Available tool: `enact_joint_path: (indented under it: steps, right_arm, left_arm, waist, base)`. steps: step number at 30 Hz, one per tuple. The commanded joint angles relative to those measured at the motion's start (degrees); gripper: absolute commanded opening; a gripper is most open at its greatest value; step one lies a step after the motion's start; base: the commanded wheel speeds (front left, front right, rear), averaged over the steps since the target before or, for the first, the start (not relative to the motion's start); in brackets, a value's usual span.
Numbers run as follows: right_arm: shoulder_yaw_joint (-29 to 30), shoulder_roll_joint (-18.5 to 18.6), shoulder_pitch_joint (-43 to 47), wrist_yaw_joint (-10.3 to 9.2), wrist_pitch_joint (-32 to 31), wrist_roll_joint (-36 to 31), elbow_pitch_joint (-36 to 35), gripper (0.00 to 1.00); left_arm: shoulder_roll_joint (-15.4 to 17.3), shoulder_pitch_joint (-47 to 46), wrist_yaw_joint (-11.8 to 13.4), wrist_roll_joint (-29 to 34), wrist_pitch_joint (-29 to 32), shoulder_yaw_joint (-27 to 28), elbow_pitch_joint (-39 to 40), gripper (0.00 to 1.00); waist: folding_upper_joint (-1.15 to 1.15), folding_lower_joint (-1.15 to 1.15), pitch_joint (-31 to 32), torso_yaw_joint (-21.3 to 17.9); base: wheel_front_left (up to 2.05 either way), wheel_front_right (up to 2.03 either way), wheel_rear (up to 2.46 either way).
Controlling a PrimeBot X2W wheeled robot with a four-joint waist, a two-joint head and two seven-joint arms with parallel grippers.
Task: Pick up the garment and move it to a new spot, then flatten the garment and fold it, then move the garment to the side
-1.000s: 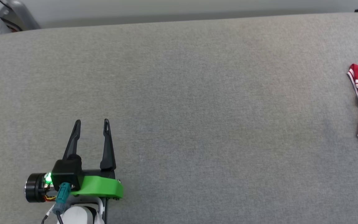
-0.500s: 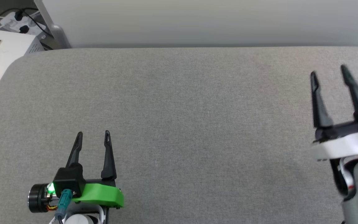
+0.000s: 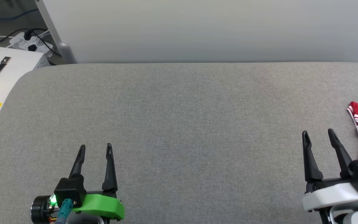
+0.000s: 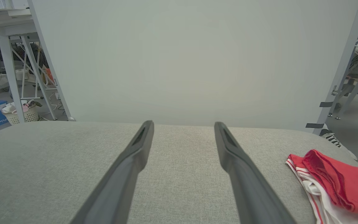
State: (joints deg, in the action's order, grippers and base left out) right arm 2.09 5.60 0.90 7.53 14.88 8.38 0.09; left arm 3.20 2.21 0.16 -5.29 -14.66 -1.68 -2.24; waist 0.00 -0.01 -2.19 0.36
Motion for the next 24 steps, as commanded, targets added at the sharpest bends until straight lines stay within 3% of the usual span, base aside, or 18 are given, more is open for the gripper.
enact_joint_path:
  steps: [1, 17, 18, 24]
  right_arm:
    - [0.3, -0.3, 1.3, -0.04, 0.1, 0.3, -0.3, 1.0]
    - [-0.7, -1.0, 6.2, -0.04, 0.1, 1.6, 0.7, 1.0]
    - [-0.7, -0.9, 5.5, 0.0, 0.0, 1.1, 0.6, 0.0]
    - [-0.7, -1.0, 5.3, 0.0, -0.5, 0.7, 0.6, 0.0]
  left_arm:
    - [-0.3, 1.0, -0.4, -0.2, -0.3, 0.0, -0.2, 1.0]
    - [-0.3, 3.0, -1.6, -0.6, -0.3, -0.1, -1.8, 1.0]
    - [0.0, 1.9, -1.4, -0.3, 0.0, -0.1, -1.8, 0.0]
    - [0.0, 1.7, -1.4, -0.1, 0.5, 0.0, -1.7, 0.0]
  waist:
    - [0.0, 0.01, 0.6, -0.1]
    - [0.0, 0.01, 2.9, -0.5]
    - [0.0, 0.01, 2.9, -0.4]
    - [0.0, 0.01, 2.9, -0.4]
  base:
    - [0.0, 0.0, 0.0]
    - [0.0, 0.0, 0.0]
    - [0.0, 0.0, 0.0]
    - [0.0, 0.0, 0.0]
